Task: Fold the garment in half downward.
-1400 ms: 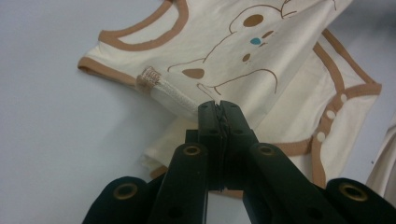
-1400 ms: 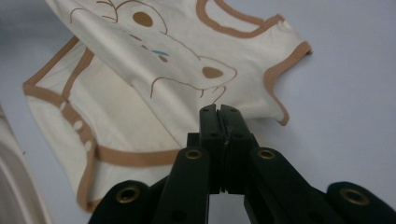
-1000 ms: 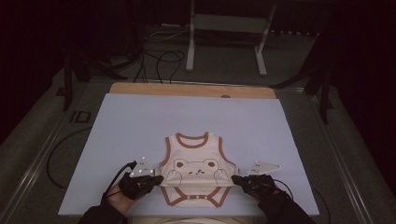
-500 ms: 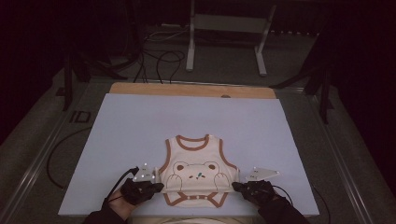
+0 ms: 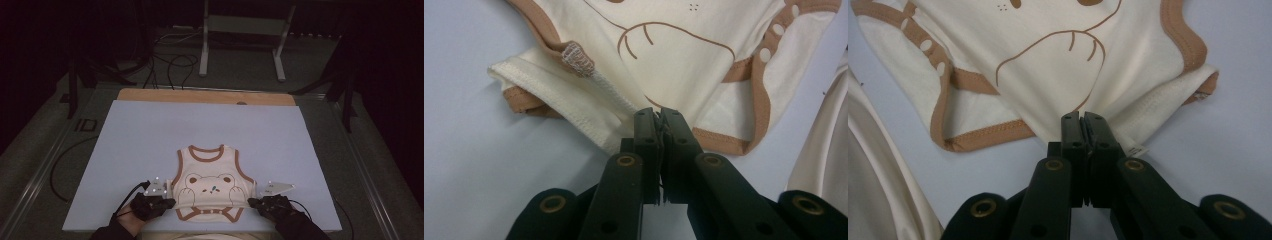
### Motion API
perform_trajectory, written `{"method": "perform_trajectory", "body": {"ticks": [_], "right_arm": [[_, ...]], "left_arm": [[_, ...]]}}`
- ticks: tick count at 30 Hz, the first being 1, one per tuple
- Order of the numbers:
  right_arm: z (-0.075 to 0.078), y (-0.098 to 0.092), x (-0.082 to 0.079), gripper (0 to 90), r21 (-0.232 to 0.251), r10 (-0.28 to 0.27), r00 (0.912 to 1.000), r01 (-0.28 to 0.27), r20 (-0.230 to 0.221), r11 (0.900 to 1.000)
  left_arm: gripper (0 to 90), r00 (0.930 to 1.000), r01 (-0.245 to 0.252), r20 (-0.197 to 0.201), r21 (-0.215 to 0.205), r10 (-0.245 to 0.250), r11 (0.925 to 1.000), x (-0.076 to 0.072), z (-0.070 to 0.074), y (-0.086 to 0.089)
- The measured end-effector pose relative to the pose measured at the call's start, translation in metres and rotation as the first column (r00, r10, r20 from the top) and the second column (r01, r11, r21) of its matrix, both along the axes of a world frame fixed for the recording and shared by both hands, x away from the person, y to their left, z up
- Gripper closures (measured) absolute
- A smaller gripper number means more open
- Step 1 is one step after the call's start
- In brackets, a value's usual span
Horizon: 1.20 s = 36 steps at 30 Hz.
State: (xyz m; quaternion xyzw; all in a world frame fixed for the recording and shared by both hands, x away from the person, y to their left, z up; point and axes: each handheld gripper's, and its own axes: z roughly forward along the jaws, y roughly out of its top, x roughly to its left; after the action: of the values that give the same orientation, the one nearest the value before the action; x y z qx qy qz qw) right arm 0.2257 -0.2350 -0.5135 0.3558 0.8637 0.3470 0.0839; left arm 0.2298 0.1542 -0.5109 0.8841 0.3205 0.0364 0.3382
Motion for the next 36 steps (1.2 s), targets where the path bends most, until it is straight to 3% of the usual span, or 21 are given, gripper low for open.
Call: {"method": "perform_trajectory", "body": {"ticks": [5,8,11,16,22,26,31,36], "right_arm": [[-0.001,-0.001,0.001,85.4,0.014,0.008,0.9999,-0.008,-0.007,1.000],[0.000,0.000,0.001,66.6,0.028,0.022,0.9997,-0.022,-0.013,0.999],[0.005,-0.002,0.001,52.9,0.074,0.019,0.9998,-0.019,-0.006,0.997],[0.014,-0.003,0.001,35.9,0.123,0.025,0.9995,-0.027,0.020,0.992],[0.024,-0.002,0.002,19.3,0.163,0.043,0.9985,-0.048,0.034,0.985],[0.031,-0.003,0.005,15.9,0.180,0.042,0.9981,-0.050,0.045,0.982],[0.041,-0.003,0.010,10.5,0.197,0.039,0.9962,-0.054,0.078,0.979],[0.053,-0.004,0.016,10.5,0.153,0.056,0.9930,-0.072,0.104,0.986]], "left_arm": [[81.2,0.9998,0.019,-0.002,0.003,-0.019,0.9998,0.000,0.001,-0.001],[69.3,0.9996,0.028,0.004,-0.005,-0.028,0.9996,-0.003,0.002,-0.003],[60.4,0.9995,0.026,0.019,-0.021,-0.026,0.9994,-0.002,0.007,-0.004],[45.6,0.9984,0.036,0.045,-0.041,-0.034,0.9985,-0.001,0.018,-0.001],[24.5,0.9960,0.042,0.081,-0.027,-0.040,0.9988,0.002,0.031,0.001],[14.8,0.9921,0.076,0.103,-0.035,-0.072,0.9965,0.004,0.039,0.002],[1.1,0.9895,0.112,0.097,-0.043,-0.107,0.9928,0.010,0.048,0.001],[0.4,0.9862,0.106,0.135,-0.064,-0.096,0.9923,0.018,0.058,0.003]]}}
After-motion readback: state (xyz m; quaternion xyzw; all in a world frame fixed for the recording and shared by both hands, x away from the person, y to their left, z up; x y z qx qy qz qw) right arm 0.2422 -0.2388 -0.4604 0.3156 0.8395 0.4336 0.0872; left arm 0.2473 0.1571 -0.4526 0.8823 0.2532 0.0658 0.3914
